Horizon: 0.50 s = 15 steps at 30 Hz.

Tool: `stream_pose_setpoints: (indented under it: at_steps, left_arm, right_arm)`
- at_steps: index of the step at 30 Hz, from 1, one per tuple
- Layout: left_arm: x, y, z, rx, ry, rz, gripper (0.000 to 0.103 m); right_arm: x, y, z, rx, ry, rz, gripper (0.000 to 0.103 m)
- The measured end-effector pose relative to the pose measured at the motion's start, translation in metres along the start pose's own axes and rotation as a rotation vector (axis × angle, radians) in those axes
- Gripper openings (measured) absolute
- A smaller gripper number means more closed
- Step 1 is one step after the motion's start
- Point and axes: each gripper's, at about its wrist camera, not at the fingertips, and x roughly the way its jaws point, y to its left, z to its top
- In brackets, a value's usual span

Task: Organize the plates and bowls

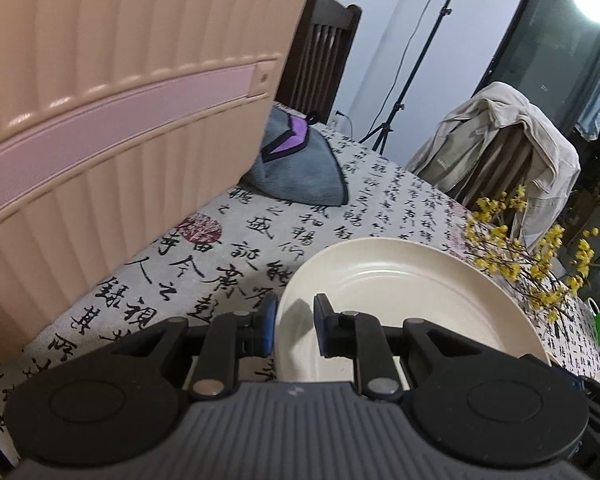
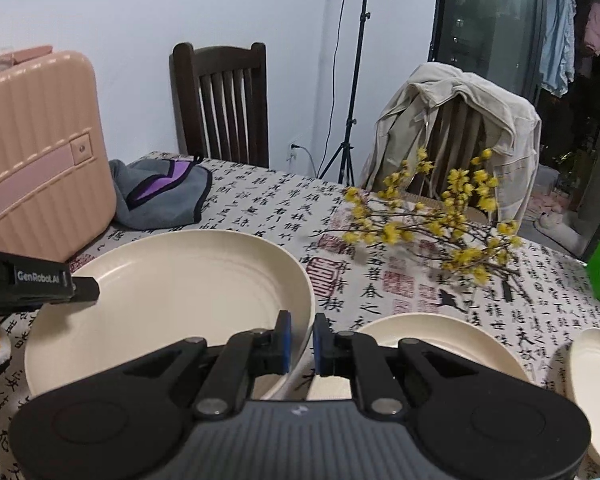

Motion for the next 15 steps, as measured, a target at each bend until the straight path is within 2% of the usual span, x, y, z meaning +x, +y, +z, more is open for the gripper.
stream_pose_setpoints:
  at_steps: [11,15]
  left_arm:
    - [-0.029,-0.026,-0.009,0.042,-0.058,-0.052,0.02]
    - [-0.046,-0.037,-0.017,0.068,-0.101,-0.048,0.02]
  right_arm:
    - [-0.031,-0.027,-0.007,0.028,-0.036,-0.014,0.011]
    - [-0.043,-0.037,-0.01,0.046,-0.05,-0.003,0.011]
